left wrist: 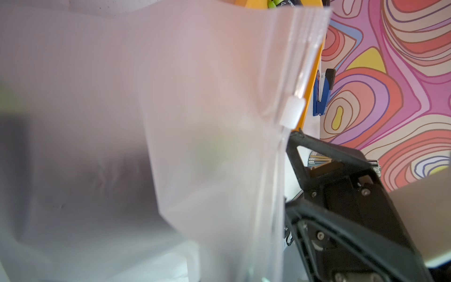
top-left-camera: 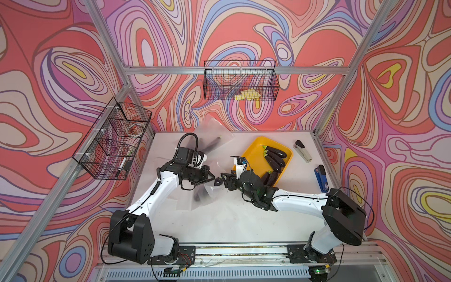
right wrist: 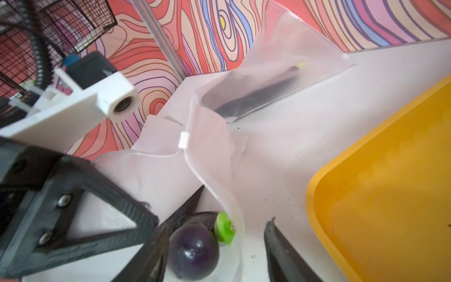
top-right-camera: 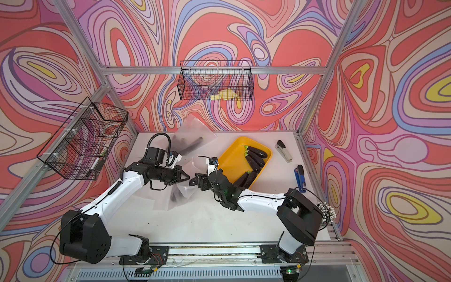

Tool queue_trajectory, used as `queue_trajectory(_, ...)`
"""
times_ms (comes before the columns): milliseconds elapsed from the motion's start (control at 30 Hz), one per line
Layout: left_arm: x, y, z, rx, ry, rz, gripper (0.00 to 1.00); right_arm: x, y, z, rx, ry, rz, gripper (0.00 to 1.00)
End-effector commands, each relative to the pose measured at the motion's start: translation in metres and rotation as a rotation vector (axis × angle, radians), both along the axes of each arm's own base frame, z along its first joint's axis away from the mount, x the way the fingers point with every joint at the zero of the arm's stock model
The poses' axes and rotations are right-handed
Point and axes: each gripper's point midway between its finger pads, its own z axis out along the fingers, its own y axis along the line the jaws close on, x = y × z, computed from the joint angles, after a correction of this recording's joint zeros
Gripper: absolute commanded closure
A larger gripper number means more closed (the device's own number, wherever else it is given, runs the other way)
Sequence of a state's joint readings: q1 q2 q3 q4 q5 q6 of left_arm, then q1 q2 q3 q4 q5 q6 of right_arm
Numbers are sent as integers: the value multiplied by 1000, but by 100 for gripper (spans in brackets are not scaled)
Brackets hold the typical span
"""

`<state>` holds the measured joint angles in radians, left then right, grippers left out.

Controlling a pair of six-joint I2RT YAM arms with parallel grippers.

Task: Place the eggplant in a zip-top bag and seal the zipper
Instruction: Place the eggplant in the zipper food storage bag, then pick up the eggplant from the basket.

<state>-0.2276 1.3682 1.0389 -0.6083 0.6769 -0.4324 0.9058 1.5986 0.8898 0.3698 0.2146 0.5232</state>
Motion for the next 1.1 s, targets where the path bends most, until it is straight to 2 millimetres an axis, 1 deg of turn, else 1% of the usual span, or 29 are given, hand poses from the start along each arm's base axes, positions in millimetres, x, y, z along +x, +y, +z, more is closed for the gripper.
queue_trajectory(0, -5, 8, 0, 50, -4, 0, 100, -2, -3, 9, 17, 7, 61, 45)
queue_trajectory(67, -1, 13, -4, 81, -6, 24, 100, -7, 6, 11, -7, 5, 132, 49)
queue_trajectory(100, 1, 19, -7, 132, -5, 50, 100, -10, 7, 7, -22, 25, 149, 52)
queue_trajectory(133, 2, 24, -10, 189, -11, 63, 100, -11, 7, 4, -30, 38, 158, 53)
queue_trajectory(167, 2, 25, -10, 226, -25, 55, 100, -10, 3, 0, -42, 61, 150, 56)
queue_trajectory(200, 3, 23, -10, 232, -26, 51, 100, -7, -5, -5, -61, 93, 120, 57)
queue_trajectory(233, 4, 23, -9, 230, -25, 57, 100, -1, -15, -7, -71, 123, 90, 57)
queue_trajectory(300, 8, 38, -21, 311, -8, 123, 100, 19, -51, -15, -82, 232, 1, 58)
queue_trajectory(333, 8, 37, -25, 330, -5, 117, 100, 28, -69, -19, -84, 283, -39, 59)
queue_trajectory(400, 6, 28, -31, 362, -2, 80, 100, 44, -114, -28, -125, 391, -179, 58)
queue_trajectory(433, 5, 25, -32, 374, -12, 70, 100, 47, -132, -34, -144, 444, -234, 59)
queue_trajectory(467, 5, 23, -34, 378, -14, 73, 100, 45, -150, -42, -155, 516, -291, 59)
queue_trajectory(500, 5, 22, -34, 374, -16, 80, 100, 42, -163, -48, -152, 563, -335, 59)
queue_trajectory(533, 6, 22, -34, 370, -21, 85, 100, 38, -169, -50, -145, 588, -367, 58)
queue_trajectory(567, 7, 22, -35, 370, -23, 90, 100, 33, -175, -54, -147, 623, -400, 54)
queue_trajectory(667, 9, 23, -36, 378, -28, 90, 100, 21, -176, -67, -154, 732, -427, 49)
queue_trajectory(767, 9, 23, -38, 386, -29, 83, 100, 13, -180, -86, -169, 802, -466, 48)
queue_trajectory(833, 10, 23, -38, 386, -30, 79, 100, 15, -183, -94, -185, 812, -489, 48)
queue_trajectory(933, 12, 23, -36, 392, -42, 73, 100, 24, -180, -103, -183, 821, -506, 48)
queue_trajectory(1067, 11, 23, -32, 395, -53, 61, 100, 30, -177, -123, -190, 858, -522, 47)
